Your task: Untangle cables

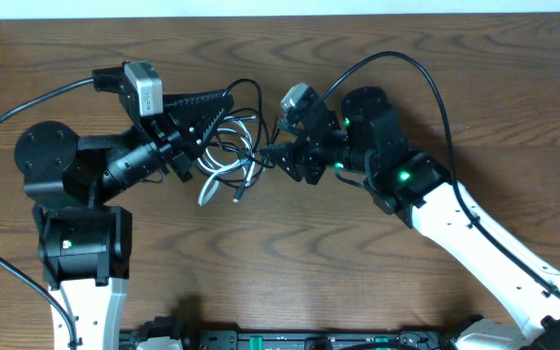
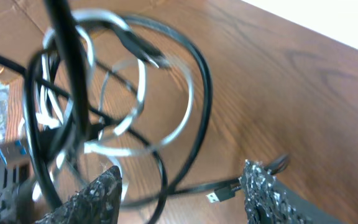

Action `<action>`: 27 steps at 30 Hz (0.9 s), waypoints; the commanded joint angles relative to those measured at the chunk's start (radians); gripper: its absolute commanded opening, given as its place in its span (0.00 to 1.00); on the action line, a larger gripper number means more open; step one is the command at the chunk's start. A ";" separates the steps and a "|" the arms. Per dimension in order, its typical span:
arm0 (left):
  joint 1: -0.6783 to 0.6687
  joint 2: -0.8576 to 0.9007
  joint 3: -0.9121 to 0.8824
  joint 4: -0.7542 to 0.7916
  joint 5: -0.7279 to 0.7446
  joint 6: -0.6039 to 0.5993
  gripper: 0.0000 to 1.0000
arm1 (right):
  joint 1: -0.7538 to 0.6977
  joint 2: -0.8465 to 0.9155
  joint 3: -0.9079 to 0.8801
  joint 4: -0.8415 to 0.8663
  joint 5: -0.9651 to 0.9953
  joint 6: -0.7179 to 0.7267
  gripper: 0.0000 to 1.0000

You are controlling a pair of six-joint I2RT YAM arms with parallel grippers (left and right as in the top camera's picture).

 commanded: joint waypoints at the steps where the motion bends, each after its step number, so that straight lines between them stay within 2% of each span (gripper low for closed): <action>1: 0.002 -0.006 0.017 0.011 0.018 -0.010 0.07 | 0.035 -0.001 0.005 0.035 -0.013 -0.014 0.46; 2: 0.002 -0.006 0.017 0.011 0.018 -0.011 0.08 | 0.044 0.000 0.005 0.055 -0.009 -0.014 0.38; 3: 0.002 -0.006 0.017 0.012 0.018 -0.016 0.07 | 0.050 0.001 0.005 0.066 0.003 -0.014 0.36; 9: 0.002 -0.010 0.017 0.012 0.018 -0.024 0.07 | 0.086 0.016 0.005 0.081 0.097 -0.014 0.39; 11: 0.002 -0.016 0.017 0.012 0.018 -0.035 0.08 | 0.092 0.041 0.005 0.088 0.099 -0.013 0.33; 13: 0.002 -0.021 0.017 0.012 0.018 -0.035 0.07 | 0.092 0.061 0.005 0.096 0.100 0.005 0.32; 16: 0.002 -0.036 0.017 0.013 0.017 -0.035 0.07 | 0.092 0.093 0.005 0.101 0.108 0.009 0.22; 17: 0.002 -0.042 0.017 0.013 0.017 -0.035 0.08 | 0.092 0.100 0.005 0.101 0.113 0.009 0.16; 18: 0.002 -0.047 0.017 0.012 0.017 -0.035 0.07 | 0.092 0.108 0.005 0.101 0.122 0.009 0.06; 19: 0.002 -0.054 0.017 0.013 0.017 -0.035 0.07 | 0.091 0.113 0.005 0.098 0.144 0.011 0.01; 23: 0.003 -0.061 0.017 0.012 0.016 -0.035 0.07 | 0.087 0.117 0.005 0.076 0.398 0.111 0.01; 27: 0.003 -0.061 0.017 0.011 0.016 -0.035 0.07 | 0.063 0.114 0.005 -0.042 0.804 0.235 0.01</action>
